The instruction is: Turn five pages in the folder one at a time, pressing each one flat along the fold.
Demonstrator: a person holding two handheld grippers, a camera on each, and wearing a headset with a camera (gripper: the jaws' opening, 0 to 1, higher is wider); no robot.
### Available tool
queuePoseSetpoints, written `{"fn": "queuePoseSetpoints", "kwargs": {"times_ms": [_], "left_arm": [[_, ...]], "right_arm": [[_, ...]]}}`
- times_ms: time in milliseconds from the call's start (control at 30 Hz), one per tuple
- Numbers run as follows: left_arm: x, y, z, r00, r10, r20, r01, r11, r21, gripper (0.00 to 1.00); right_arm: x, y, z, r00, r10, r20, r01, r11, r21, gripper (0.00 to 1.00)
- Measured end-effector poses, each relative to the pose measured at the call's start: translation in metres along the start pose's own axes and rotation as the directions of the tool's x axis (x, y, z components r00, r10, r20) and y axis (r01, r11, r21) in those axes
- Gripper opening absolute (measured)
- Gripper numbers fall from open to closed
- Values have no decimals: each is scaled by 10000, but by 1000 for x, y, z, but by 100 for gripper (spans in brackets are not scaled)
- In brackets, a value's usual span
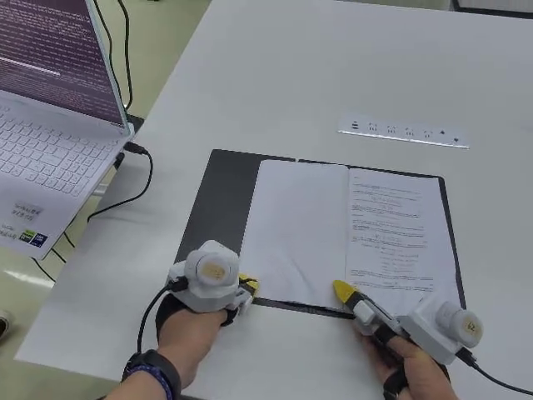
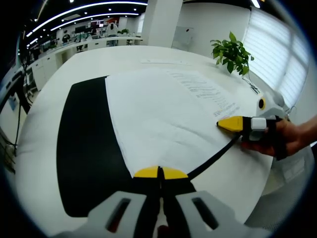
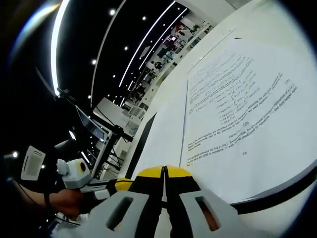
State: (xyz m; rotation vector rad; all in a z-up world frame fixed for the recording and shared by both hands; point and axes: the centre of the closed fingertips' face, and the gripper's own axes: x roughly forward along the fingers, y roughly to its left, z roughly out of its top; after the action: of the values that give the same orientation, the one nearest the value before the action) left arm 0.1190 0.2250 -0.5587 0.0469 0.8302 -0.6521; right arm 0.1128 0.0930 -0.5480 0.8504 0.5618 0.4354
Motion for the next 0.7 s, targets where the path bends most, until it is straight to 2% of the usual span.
{"fn": "queuePoseSetpoints", "kwargs": {"times_ms": [267,333,400,467,600,700], "left_arm": [[-1,0,0,10000,-35,39,34,9999,110,0],[0,0,0,10000,-20,77,19,9999,125,0],[0,1,0,10000,-28,66,28,10000,94,0],[1,1,1,10000,-48,-39,48,10000,-8,0],[0,-1,1,9996,-6,-269,18,9989,469,0],[1,0,2,9994,48,-348,-35,9993,368,0]], "right_arm": [[-3,2,-3,9999,-110,-127,110,9999,17,0],[-4,1,-3,9998,-171,-85,173,9994,301,0],[-4,1,-3,9996,-170,-209,176,9994,290,0],[-3,2,-2,9992,-248,-305,260,9988,408,0],[-4,2,-3,9986,-358,-392,380,9976,578,0],[-4,3,-1,9983,-404,-421,433,9966,698,0]]}}
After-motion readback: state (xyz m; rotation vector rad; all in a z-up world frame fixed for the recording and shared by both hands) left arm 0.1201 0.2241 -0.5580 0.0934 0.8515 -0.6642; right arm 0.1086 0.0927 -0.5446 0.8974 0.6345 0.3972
